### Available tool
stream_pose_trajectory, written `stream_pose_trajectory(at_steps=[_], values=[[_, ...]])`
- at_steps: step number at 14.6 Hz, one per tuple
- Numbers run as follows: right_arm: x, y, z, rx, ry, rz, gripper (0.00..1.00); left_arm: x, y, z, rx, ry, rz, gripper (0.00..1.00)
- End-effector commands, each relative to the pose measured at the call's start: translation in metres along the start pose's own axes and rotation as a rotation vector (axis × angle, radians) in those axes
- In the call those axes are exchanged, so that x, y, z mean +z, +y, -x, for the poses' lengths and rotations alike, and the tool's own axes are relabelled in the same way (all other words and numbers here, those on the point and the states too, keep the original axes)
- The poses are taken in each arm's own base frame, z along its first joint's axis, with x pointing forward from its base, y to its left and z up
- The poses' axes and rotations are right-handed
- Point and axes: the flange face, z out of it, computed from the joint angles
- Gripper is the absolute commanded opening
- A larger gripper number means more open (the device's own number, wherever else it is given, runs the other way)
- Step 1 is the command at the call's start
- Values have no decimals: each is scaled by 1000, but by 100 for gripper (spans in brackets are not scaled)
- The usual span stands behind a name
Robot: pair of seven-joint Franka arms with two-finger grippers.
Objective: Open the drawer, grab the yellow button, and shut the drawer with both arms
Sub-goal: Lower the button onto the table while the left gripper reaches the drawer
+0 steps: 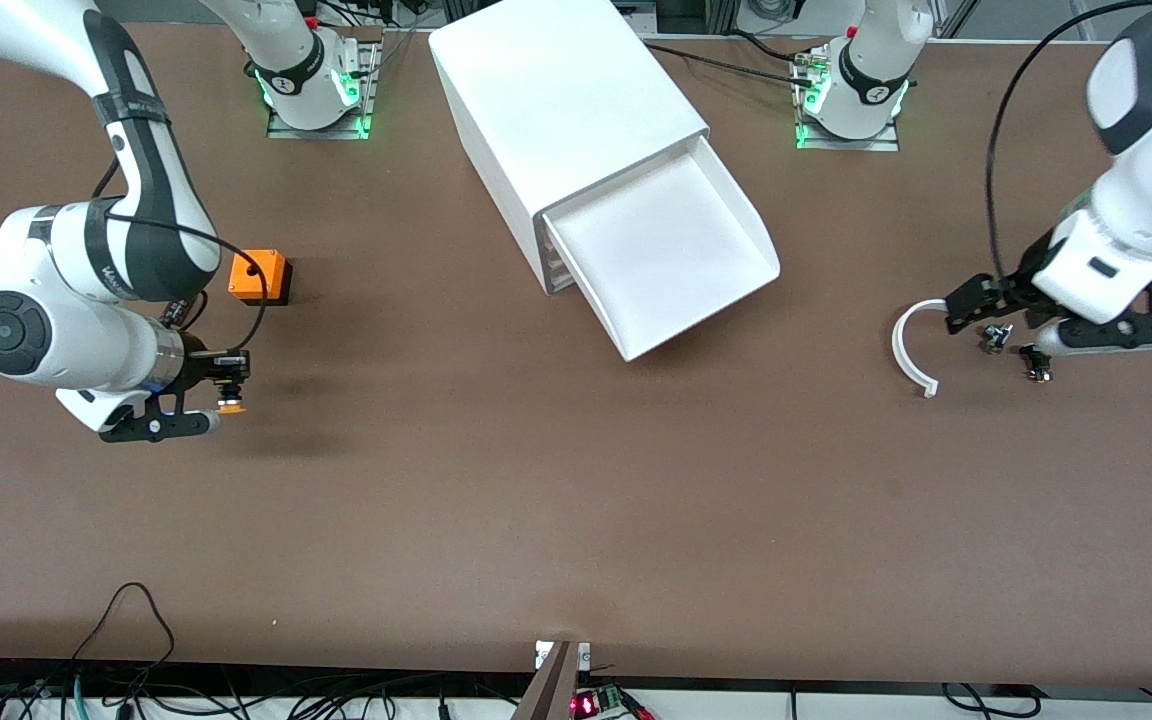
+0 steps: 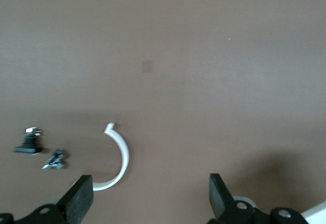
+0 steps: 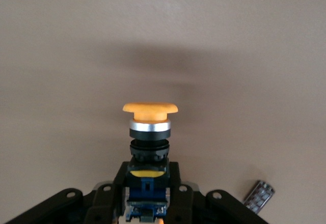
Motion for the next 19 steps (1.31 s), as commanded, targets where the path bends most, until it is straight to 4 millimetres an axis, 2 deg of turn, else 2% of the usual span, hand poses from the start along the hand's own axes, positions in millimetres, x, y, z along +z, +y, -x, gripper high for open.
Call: stream_pose_trajectory(at_steps=[1,3,5,6,8,9,10,11,12,13,14,16,19], values=[[19,18,24,-172,49,61,19,31,35,9,-56,22,-7,100],[40,35,33,-223,88,89,19,52,61,16,-110,35,11,100],[64,41,44,-250,100,84,19,76,83,25,-151,48,31,100],[81,49,50,-275,119,84,19,88,93,30,-177,51,42,100],[129,62,68,-291,185,78,20,105,115,37,-225,44,53,100],[144,69,74,-276,210,74,22,115,128,40,-251,38,57,100],[150,70,75,-271,204,69,24,125,139,43,-281,36,66,100],[151,71,76,-271,202,69,24,135,151,50,-306,32,69,100],[150,71,76,-268,201,68,37,142,160,57,-334,33,76,100],[150,71,77,-246,188,61,95,150,168,66,-358,32,83,100],[145,70,75,-232,178,58,100,156,176,75,-367,28,84,100],[117,57,62,-174,152,44,100,164,195,94,-362,6,86,100],[45,8,37,-92,72,27,100,171,221,127,-343,-27,81,100]])
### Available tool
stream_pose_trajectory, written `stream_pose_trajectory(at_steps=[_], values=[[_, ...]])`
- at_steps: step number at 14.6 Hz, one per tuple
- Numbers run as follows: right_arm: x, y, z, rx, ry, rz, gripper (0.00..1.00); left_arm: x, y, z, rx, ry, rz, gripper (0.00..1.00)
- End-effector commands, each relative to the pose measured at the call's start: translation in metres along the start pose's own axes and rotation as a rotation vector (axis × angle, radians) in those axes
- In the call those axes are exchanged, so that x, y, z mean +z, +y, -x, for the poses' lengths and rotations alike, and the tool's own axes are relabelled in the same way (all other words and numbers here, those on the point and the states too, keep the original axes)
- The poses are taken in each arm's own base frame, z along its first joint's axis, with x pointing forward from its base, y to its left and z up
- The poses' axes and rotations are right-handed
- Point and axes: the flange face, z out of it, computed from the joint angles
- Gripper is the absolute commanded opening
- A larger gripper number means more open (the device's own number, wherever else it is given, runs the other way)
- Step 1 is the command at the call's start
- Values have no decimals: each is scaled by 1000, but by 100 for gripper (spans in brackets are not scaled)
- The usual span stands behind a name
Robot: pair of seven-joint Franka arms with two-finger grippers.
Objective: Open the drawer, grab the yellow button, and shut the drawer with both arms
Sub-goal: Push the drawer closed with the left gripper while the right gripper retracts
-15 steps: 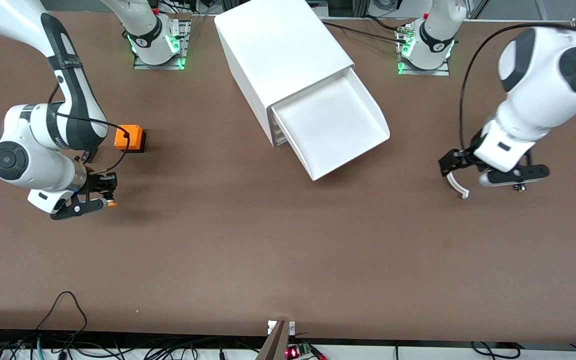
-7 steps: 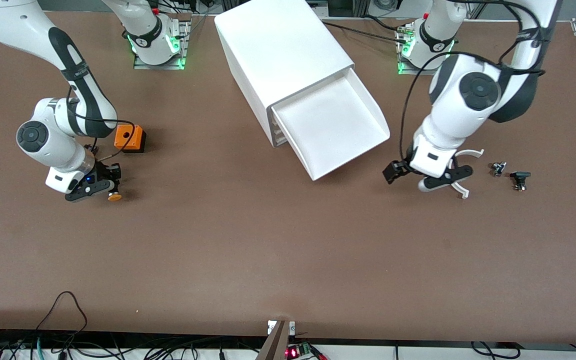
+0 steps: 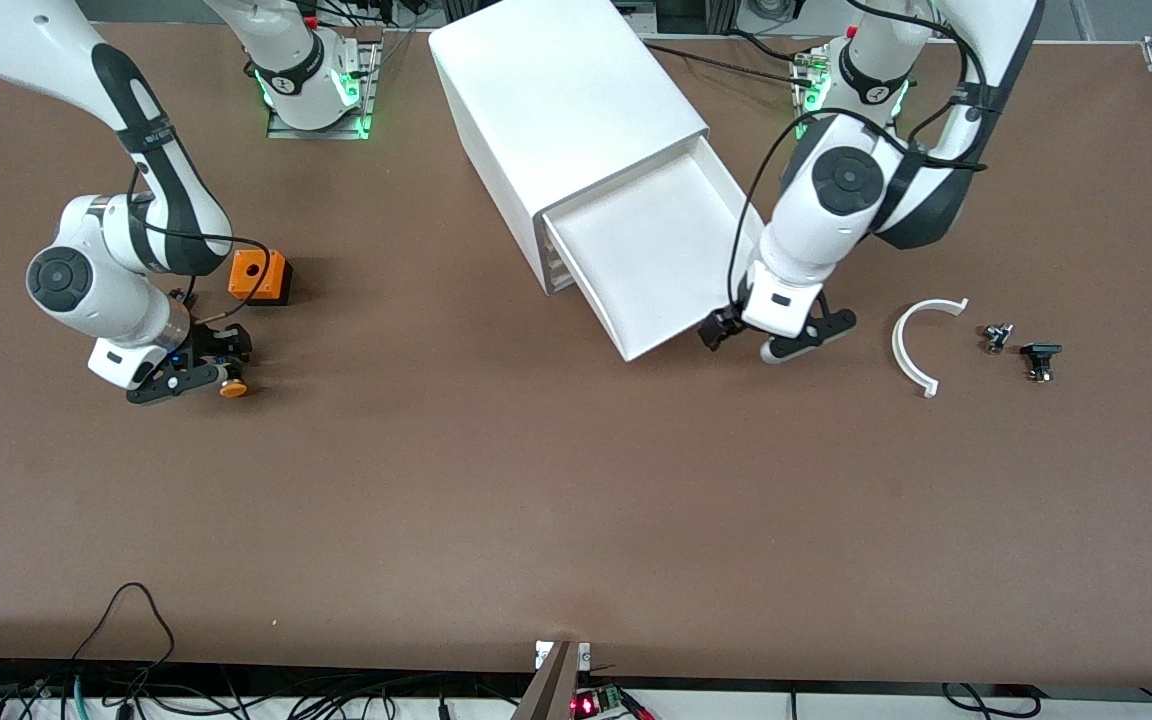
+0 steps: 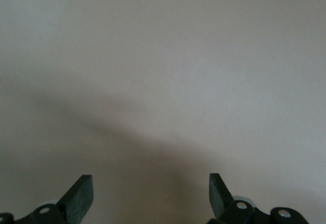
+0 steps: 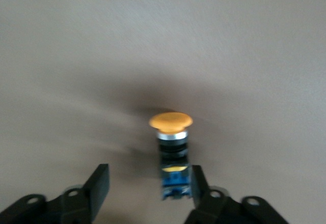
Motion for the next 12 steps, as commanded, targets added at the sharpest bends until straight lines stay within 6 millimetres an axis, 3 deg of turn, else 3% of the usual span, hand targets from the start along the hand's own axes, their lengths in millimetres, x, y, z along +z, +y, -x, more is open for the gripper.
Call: stream_pose_trajectory(at_steps=[1,5,6,9,12], values=[[-73,-31,-31,81,-48,-7,100,1,10,35,28,-3,-4,100],[-138,-44,-44,101,-76,-1,100,6,20,81,120,-29,-22,100],[-158,-52,-48,88,-77,-1,100,8,23,96,148,-37,-26,100],[-230,-49,-55,88,-36,8,100,10,36,140,227,-59,-28,100],[-290,-71,-50,68,-25,31,100,10,39,170,279,-70,-39,100]])
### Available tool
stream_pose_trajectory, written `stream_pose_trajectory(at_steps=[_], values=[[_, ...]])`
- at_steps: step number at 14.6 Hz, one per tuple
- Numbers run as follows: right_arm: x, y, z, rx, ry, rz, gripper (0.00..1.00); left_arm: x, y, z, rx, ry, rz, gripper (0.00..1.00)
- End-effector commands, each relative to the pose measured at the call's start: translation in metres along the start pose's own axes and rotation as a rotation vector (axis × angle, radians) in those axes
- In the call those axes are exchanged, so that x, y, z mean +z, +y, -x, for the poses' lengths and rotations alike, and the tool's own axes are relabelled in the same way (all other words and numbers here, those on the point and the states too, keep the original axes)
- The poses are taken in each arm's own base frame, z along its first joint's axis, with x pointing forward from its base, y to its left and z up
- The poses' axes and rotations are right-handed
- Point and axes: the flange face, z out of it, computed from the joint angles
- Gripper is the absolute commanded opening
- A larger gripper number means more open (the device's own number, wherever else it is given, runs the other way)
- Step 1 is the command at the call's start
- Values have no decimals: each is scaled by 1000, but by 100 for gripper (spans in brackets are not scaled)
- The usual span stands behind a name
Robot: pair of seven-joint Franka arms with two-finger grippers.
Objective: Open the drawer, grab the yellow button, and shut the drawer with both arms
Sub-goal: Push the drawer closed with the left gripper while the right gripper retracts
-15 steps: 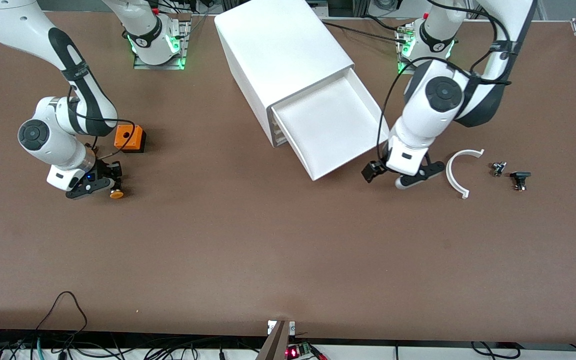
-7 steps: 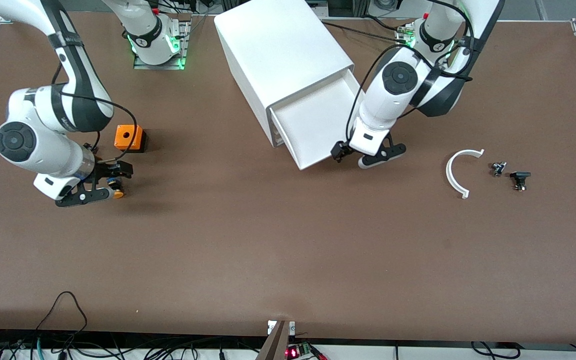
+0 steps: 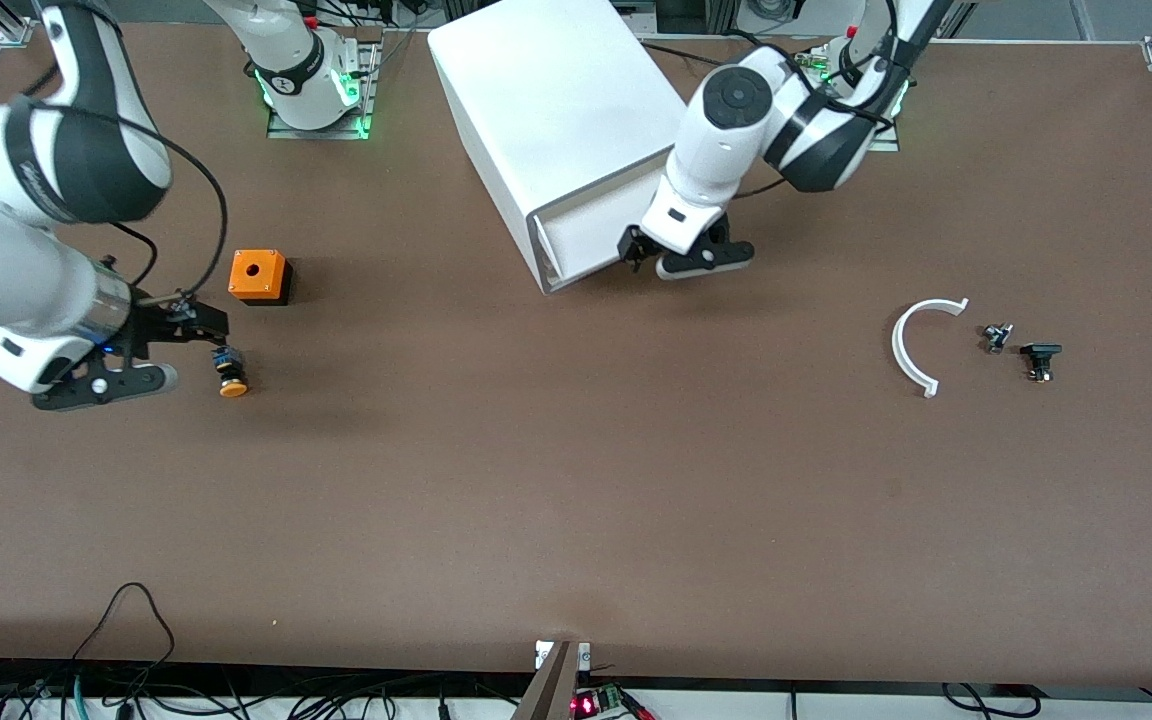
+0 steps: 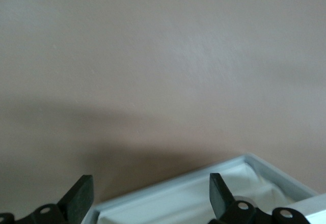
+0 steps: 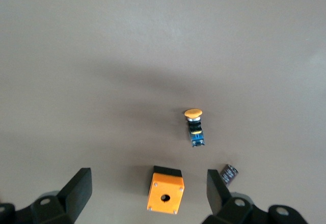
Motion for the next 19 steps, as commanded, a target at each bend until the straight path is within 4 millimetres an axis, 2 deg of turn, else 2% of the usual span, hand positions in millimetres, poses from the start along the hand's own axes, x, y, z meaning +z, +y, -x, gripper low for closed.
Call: stream_pose_trajectory(at_steps=[1,3,4,5,8,12,15,19], values=[[-47,-13,9,6,5,11,100,12,5,35,63,-26,-49,100],[-67,-26,20,54,10,33,100,13,9,47,88,-39,-62,100],[-71,-22,24,105,8,53,100,14,11,52,96,-43,-64,100],[-72,-10,26,149,16,62,100,16,10,54,100,-45,-68,100],[-69,46,35,250,17,72,100,14,15,63,119,-44,-65,100],[-102,97,81,373,56,73,100,13,19,71,134,-45,-63,100],[-109,128,99,433,80,-8,100,12,16,64,118,-42,-61,100],[-104,119,104,386,58,-13,100,6,20,71,125,-32,-56,100]])
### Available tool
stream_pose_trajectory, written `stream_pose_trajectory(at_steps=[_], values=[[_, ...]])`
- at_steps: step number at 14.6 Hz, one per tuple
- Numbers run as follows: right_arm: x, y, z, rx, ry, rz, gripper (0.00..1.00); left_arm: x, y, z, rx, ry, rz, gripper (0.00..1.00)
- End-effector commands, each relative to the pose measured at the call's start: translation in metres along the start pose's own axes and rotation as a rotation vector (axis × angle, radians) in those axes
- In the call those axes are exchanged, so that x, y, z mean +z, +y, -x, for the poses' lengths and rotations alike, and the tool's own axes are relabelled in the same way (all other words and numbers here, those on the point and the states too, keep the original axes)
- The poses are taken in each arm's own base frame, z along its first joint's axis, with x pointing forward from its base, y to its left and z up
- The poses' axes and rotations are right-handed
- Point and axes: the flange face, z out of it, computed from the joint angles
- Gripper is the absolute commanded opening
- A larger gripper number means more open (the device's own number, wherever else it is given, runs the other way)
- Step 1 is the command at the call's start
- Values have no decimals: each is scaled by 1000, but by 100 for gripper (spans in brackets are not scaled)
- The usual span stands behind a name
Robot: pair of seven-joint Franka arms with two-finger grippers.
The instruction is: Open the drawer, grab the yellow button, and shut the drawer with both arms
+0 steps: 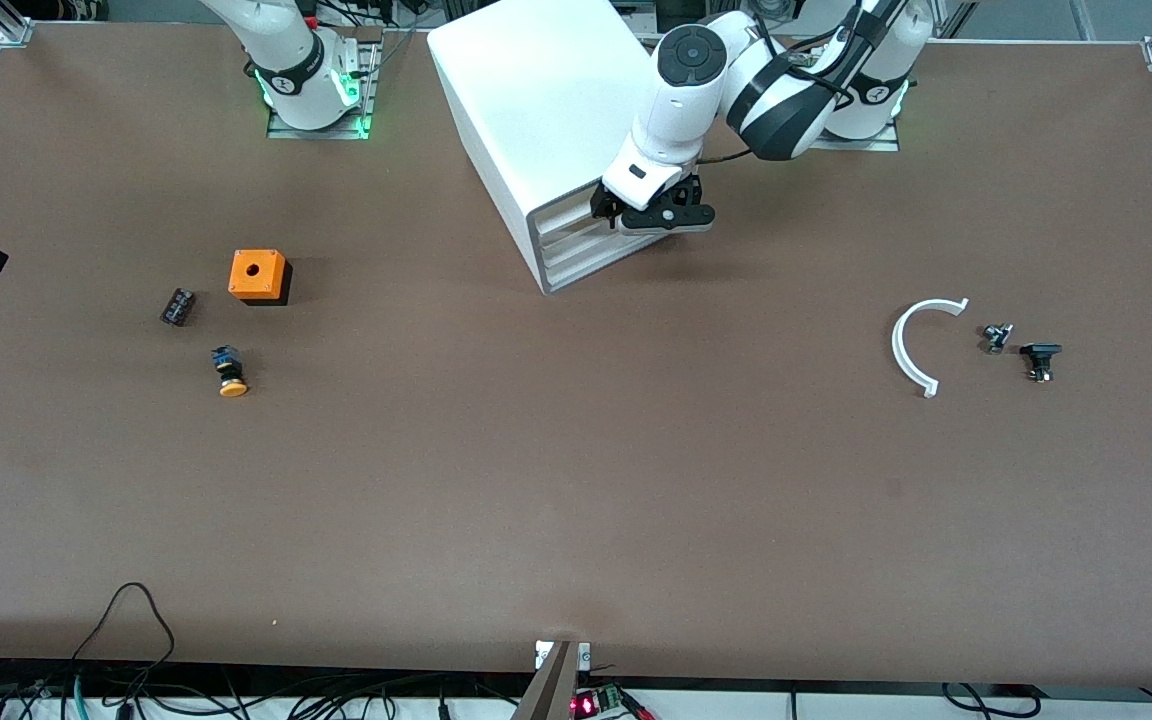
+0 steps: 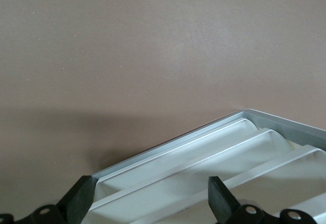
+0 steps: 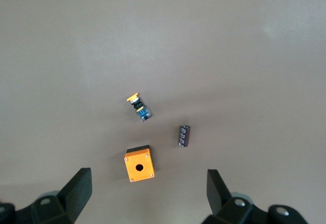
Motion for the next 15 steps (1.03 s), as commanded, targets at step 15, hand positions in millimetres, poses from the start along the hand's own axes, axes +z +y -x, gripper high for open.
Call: stream_pose_trajectory(at_steps=[15], values=[[17,-22,48,-147,-12,-28,100,-59,-66,-106,-169,115,27,100]])
